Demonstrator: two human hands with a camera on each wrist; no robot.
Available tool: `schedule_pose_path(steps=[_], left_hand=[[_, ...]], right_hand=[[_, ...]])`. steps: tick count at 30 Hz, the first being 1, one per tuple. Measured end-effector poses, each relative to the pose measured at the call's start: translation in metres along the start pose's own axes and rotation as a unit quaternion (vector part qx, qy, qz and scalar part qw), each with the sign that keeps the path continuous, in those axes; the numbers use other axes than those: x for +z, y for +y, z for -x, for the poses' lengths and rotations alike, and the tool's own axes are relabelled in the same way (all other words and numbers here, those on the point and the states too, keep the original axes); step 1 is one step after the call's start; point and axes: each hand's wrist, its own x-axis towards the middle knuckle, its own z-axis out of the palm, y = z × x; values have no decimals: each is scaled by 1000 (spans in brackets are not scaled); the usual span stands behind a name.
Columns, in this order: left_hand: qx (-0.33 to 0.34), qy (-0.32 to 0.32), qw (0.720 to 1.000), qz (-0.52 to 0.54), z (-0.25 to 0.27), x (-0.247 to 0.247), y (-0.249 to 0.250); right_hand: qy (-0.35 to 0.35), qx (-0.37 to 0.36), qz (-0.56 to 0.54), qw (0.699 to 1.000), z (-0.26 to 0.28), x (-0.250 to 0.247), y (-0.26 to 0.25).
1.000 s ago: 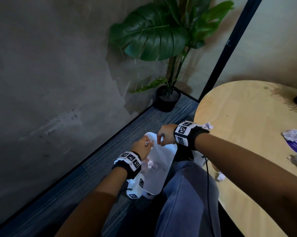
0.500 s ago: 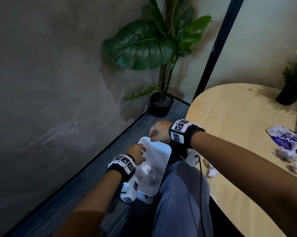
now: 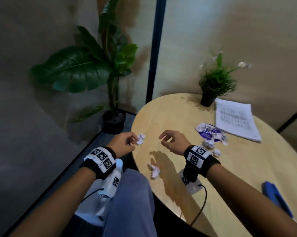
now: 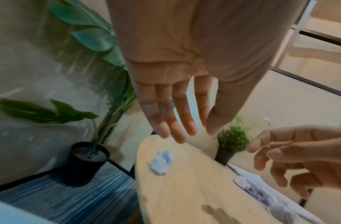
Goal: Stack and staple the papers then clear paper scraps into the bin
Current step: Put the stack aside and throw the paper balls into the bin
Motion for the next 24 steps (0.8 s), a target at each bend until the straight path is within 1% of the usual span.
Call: schedule_pose_path(steps=[2, 3, 5, 6, 9, 11, 14, 16, 20, 22, 24], left_hand=[[-2, -70, 996, -49, -13, 9, 18], [-7, -111, 989, -96, -20, 15, 26], [-5, -176, 966, -188, -33, 27, 39], [-2, -195, 957, -214, -36, 34, 45], [-3, -229, 942, -243, -43, 55, 59], [-17, -257, 932, -254, -48, 68, 64], [-34, -268, 924, -272, -55, 81, 68], [-41, -273, 912, -305, -57, 90, 70], [-36, -319, 868, -379, -54, 107, 71], [-34, -328, 858, -393, -54, 113, 70], [-28, -328, 860, -389, -57, 113, 73]], right_hand=[[28, 41, 20, 999, 14, -16, 27], [39, 61, 32, 997, 19, -25, 41], [61, 104, 57, 991, 27, -42, 69], [70, 126, 68, 987, 29, -50, 83], [86, 189, 113, 972, 31, -68, 120], [99, 223, 147, 959, 31, -74, 138], [125, 258, 143, 947, 29, -78, 153], [120, 278, 131, 944, 25, -76, 162], [83, 275, 118, 951, 17, -73, 176], [74, 272, 124, 951, 17, -74, 180], [82, 275, 117, 951, 17, -76, 181]])
